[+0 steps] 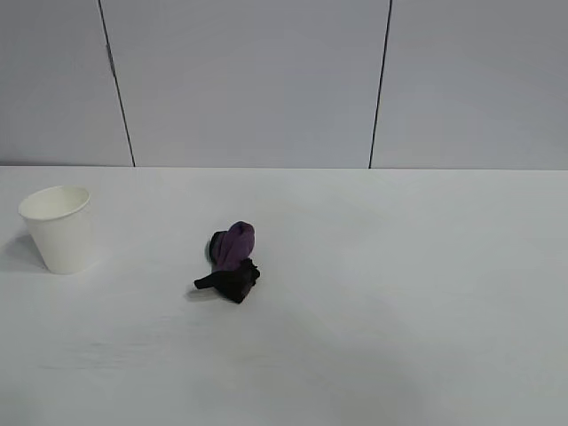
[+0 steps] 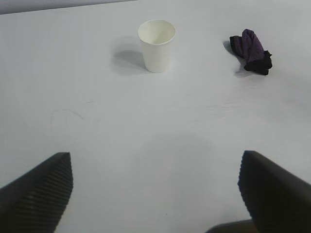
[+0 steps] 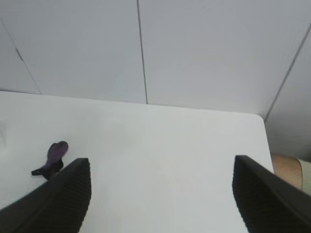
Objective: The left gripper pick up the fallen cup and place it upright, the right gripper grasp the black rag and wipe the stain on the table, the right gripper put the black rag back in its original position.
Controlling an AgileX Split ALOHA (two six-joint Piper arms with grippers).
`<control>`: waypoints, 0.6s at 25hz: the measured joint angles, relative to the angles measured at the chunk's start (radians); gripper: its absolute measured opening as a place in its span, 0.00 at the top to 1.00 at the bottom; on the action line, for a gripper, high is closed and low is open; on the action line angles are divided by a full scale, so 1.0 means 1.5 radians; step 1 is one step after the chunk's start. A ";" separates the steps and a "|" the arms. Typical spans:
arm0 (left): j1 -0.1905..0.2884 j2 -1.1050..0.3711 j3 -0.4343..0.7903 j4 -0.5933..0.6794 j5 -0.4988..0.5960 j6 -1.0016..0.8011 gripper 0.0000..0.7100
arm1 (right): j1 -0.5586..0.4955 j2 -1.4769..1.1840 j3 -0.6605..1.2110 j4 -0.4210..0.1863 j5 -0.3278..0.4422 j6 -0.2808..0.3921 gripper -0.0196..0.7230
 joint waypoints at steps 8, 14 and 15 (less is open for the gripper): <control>0.000 0.000 0.000 0.000 0.000 0.000 0.07 | -0.073 -0.212 0.149 0.002 0.000 0.009 0.23; 0.000 0.000 0.000 0.000 0.000 0.000 0.07 | -0.100 -0.318 0.221 0.001 -0.003 0.007 0.23; 0.000 0.000 0.000 0.000 0.000 0.000 0.07 | -0.104 -0.321 0.241 0.006 -0.011 0.007 0.23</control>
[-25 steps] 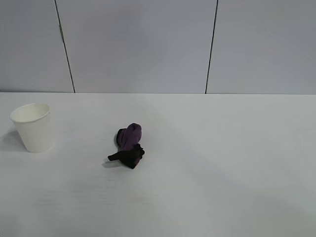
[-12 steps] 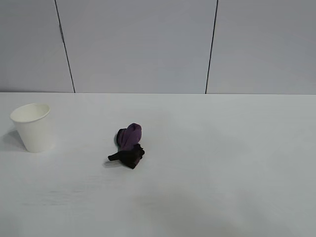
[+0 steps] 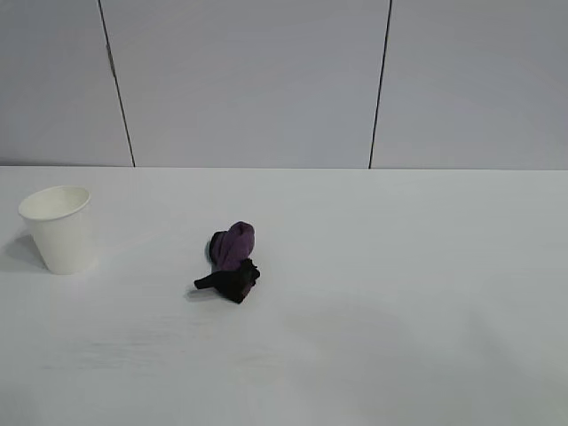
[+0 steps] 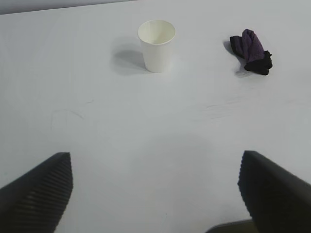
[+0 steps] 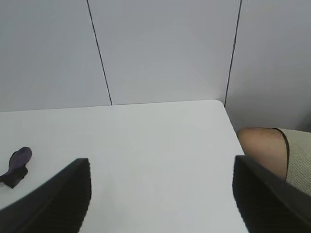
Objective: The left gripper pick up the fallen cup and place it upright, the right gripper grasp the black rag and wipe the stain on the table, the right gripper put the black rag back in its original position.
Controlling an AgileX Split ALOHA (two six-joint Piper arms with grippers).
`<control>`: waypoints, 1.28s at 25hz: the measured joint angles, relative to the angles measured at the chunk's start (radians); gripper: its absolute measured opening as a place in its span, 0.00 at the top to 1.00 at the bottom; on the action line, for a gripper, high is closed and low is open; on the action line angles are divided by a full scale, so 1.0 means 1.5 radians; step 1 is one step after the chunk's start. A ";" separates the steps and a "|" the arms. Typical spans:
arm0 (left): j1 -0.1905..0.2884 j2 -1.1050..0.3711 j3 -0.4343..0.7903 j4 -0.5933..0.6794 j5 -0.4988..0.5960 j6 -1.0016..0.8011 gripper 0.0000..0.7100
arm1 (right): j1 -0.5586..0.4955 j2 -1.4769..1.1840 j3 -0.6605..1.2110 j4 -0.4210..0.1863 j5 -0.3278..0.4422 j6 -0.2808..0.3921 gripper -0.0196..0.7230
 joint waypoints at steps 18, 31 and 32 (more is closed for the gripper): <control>0.000 0.000 0.000 0.000 0.000 0.000 0.07 | -0.004 0.004 0.268 0.065 -0.161 0.000 0.23; 0.000 0.000 0.000 0.000 0.000 0.000 0.07 | -0.004 0.004 0.287 0.079 -0.114 0.000 0.23; 0.000 0.000 0.000 0.000 0.000 0.000 0.07 | -0.004 0.004 0.287 0.079 -0.114 0.000 0.23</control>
